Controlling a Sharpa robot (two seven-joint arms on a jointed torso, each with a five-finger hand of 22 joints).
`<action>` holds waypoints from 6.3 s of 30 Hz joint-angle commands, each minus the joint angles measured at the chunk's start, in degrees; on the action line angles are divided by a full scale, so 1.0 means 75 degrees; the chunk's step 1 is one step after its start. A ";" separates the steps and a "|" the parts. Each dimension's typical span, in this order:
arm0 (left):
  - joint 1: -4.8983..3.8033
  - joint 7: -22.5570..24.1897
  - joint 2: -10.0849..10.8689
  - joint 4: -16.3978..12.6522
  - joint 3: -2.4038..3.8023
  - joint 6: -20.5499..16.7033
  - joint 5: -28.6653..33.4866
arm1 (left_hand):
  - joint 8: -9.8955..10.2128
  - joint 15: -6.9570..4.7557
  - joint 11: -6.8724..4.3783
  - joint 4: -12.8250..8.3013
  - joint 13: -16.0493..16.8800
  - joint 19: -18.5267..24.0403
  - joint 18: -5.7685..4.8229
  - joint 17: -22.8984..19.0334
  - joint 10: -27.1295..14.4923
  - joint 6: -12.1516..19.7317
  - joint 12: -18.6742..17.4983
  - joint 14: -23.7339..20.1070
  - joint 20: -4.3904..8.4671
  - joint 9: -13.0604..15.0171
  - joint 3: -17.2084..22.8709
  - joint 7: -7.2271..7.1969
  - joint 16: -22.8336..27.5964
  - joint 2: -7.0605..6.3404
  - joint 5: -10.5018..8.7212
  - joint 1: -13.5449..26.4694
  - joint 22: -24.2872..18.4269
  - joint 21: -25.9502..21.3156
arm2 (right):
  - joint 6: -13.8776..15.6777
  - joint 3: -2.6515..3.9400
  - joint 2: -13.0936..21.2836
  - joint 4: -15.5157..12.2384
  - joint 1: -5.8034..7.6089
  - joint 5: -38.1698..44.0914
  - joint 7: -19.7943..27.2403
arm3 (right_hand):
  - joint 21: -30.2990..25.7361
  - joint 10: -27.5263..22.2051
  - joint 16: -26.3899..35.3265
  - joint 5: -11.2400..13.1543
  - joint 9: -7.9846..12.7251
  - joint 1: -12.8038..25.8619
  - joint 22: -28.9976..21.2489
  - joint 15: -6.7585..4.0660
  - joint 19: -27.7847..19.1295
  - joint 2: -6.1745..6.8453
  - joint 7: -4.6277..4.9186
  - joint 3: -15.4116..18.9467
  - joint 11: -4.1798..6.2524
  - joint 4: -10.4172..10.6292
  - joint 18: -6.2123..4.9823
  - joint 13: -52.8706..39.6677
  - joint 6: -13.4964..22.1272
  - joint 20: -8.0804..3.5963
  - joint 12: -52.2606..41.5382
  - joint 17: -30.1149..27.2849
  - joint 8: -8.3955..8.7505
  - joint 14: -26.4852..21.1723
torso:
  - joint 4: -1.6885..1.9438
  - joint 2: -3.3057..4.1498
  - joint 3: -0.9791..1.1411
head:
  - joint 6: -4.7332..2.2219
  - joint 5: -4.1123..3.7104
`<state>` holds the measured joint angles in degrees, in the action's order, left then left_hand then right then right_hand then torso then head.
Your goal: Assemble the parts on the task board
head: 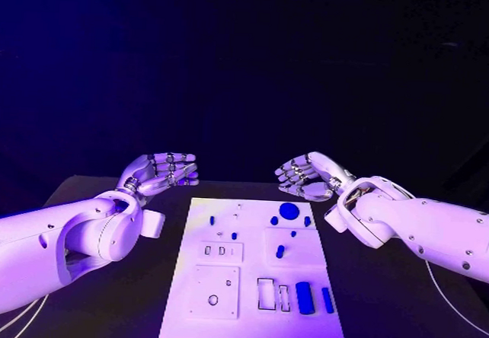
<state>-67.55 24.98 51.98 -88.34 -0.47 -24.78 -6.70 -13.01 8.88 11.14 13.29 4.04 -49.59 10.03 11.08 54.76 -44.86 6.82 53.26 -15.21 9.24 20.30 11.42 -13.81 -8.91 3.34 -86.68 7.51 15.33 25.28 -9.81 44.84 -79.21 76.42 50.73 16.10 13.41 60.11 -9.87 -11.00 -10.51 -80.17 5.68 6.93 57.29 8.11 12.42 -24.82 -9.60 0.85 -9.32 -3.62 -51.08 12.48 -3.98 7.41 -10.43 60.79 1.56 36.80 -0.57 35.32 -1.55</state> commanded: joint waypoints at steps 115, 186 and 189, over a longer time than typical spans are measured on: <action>-0.0028 0.0024 0.0689 -0.1728 0.0082 0.0773 0.0269 | -0.0090 -0.0184 -0.0104 -0.0386 0.0009 -0.0445 0.0015 0.1231 0.0513 -0.0208 -0.0356 0.0051 0.0351 0.0116 0.0144 0.0275 -0.0828 0.0037 -0.0032 0.0350 0.0861 0.1572 | -0.0293 0.0232 -0.1469 0.0444 0.0120 0.6508 -0.4040 | 0.9499 0.1663 -0.8376 0.0799 -0.1308 -0.0116 1.0158 -0.1049 0.3779 0.0320 -0.0656 -0.1426 0.0790 0.0337 0.0989 -0.0266 -0.1292 -0.0990 0.0038 0.7223 -0.0746 0.3234 | 0.0518 0.1003 -0.0159 | -0.0201 -0.0344; -0.0034 -0.0022 0.0598 -0.1661 0.0081 0.0787 0.0291 | -0.0064 -0.0168 -0.0092 -0.0411 -0.0002 -0.0286 0.0004 0.1305 0.0486 -0.0171 -0.0389 -0.0027 0.0338 0.0113 0.0163 0.0282 -0.0876 0.0002 -0.0035 0.0404 0.0914 0.1638 | -0.0437 0.0205 -0.2172 0.1363 -0.0081 0.5956 -0.3749 | 0.8299 -0.0494 -0.7712 0.0860 -0.1187 0.0123 0.8648 -0.0716 0.2977 0.0730 -0.0483 -0.0565 0.0374 0.0341 0.0634 -0.0041 0.0167 -0.0678 0.0052 0.6006 0.0186 0.2892 | 0.0559 0.1029 -0.0175 | -0.0140 -0.0203; -0.0034 -0.0015 0.0609 -0.1648 0.0081 0.0787 0.0296 | -0.0056 -0.0166 -0.0089 -0.0417 -0.0005 -0.0276 0.0004 0.1313 0.0472 -0.0158 -0.0396 -0.0031 0.0337 0.0111 0.0166 0.0283 -0.0883 -0.0001 -0.0036 0.0404 0.0921 0.1649 | -0.0367 0.0205 -0.1983 0.1183 -0.0080 0.5933 -0.3762 | 0.8251 -0.0545 -0.7699 0.0853 -0.1187 0.0041 0.8609 -0.0711 0.2974 0.0667 -0.0473 -0.0325 0.0368 0.0373 0.0627 -0.0048 0.0145 -0.0673 0.0048 0.5960 0.0207 0.2887 | 0.0546 0.1031 -0.0179 | -0.0160 -0.0200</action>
<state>-67.71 24.41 56.56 -100.67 0.09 -19.56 -4.78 -13.63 7.70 10.25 10.19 4.05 -52.10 10.15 20.88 58.37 -46.20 4.16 53.33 -12.80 10.05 21.19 11.86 -20.12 -9.20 3.33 -83.98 14.37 27.50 21.43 -8.25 29.38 -69.73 75.83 95.80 -12.52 75.50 56.40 -67.84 -4.55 -19.45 -79.33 70.31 1.43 79.88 12.97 8.67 -27.49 -6.98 3.62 -3.97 -3.94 -50.06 7.38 -3.66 52.14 -9.18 82.58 5.78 44.48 -1.89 34.22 -3.05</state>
